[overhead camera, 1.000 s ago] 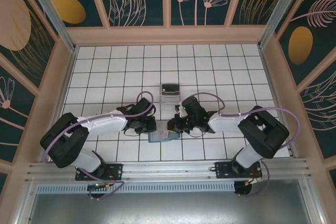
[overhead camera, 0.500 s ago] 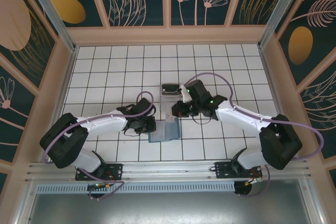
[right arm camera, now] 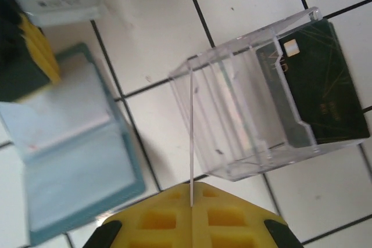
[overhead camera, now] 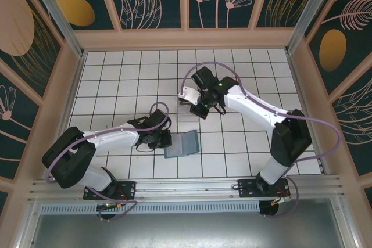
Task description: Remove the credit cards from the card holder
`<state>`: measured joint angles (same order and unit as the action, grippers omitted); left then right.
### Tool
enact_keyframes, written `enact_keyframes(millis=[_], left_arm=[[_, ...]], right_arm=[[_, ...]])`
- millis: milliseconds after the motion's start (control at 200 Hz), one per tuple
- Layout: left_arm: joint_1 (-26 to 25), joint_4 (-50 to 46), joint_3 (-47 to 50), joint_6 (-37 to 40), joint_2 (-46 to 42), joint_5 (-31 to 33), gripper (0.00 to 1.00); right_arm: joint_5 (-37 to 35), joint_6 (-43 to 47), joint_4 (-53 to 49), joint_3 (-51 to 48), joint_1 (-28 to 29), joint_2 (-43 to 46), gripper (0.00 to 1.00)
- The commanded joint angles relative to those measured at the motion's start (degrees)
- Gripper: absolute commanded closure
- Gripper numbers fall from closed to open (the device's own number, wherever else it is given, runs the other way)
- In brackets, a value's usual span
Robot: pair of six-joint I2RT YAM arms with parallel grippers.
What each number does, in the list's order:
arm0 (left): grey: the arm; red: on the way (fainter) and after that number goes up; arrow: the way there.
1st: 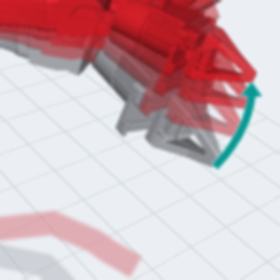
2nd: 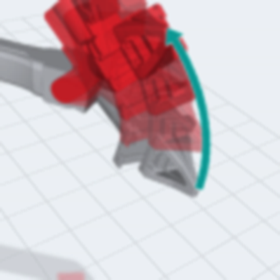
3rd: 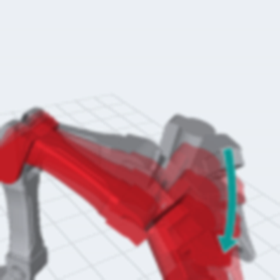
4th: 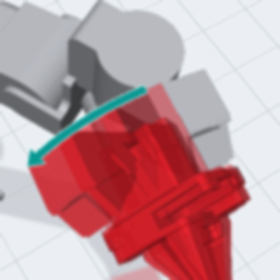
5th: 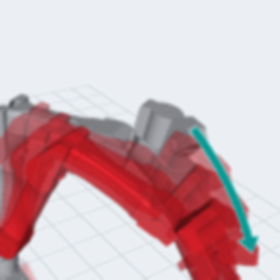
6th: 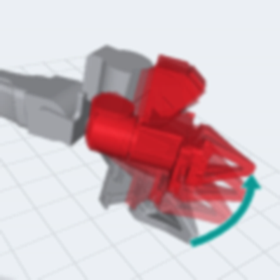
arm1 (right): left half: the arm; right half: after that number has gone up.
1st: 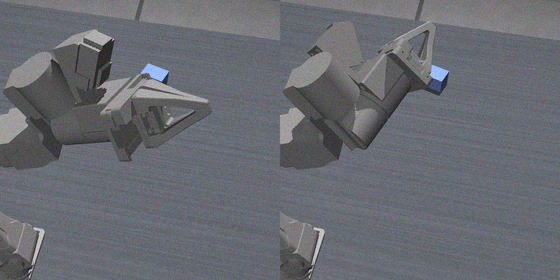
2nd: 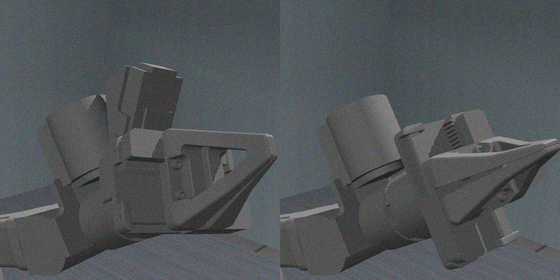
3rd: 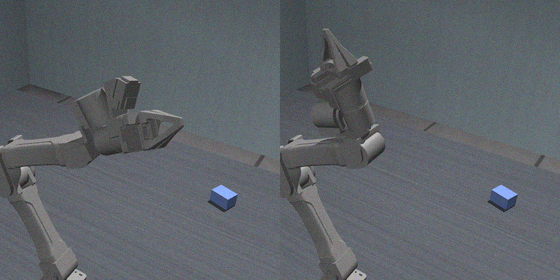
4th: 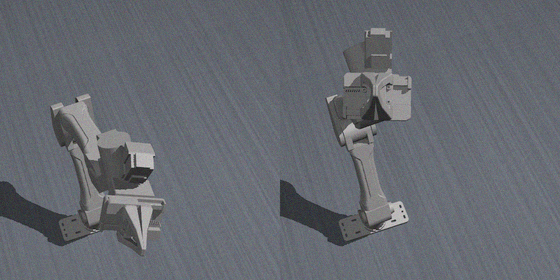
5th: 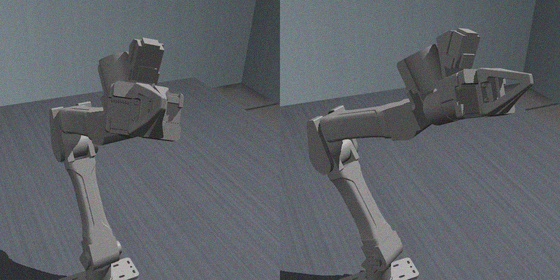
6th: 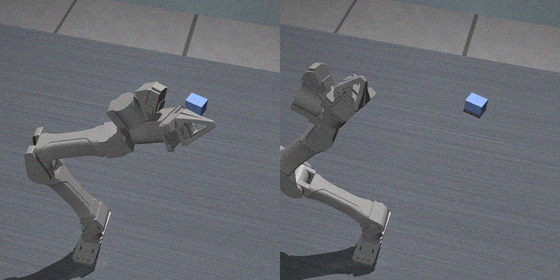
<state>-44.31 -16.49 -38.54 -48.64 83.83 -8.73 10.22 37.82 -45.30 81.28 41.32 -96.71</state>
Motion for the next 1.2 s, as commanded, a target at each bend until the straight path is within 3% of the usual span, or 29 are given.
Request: enact_keyframes(millis=[0,370,540,856,1051,1196], left_arm=[[-0.2,-1.0,0.0,0.5,0.9,0.4,0.87],[-0.2,0.1,0.7,0.5,1.9,-0.1,0.87],[-0.2,0.2,1.7,0.0,0.9,-0.1,0.87],[-0.2,0.4,2.4,-0.2,0.1,-0.1,0.87],[-0.2,0.4,2.8,-0.5,-0.3,-0.1,0.87],[-0.2,0.7,2.9,-0.6,-0.3,-0.1,0.87]], right_arm=[[-3.8,12.4,-9.3,7.3,-0.2,-4.4,1.00],[-5.5,17.5,-14.1,18.3,-0.2,-17.1,1.00],[-8.2,17.8,-14.1,19.7,-0.2,-20.2,1.00],[-5.7,18.3,-15.6,22.3,1.3,-24.6,1.00],[-7.5,17.9,-14.6,24.2,1.8,-24.0,0.72],[-13.5,17.6,-11.1,23.4,1.7,-21.6,0.68]])
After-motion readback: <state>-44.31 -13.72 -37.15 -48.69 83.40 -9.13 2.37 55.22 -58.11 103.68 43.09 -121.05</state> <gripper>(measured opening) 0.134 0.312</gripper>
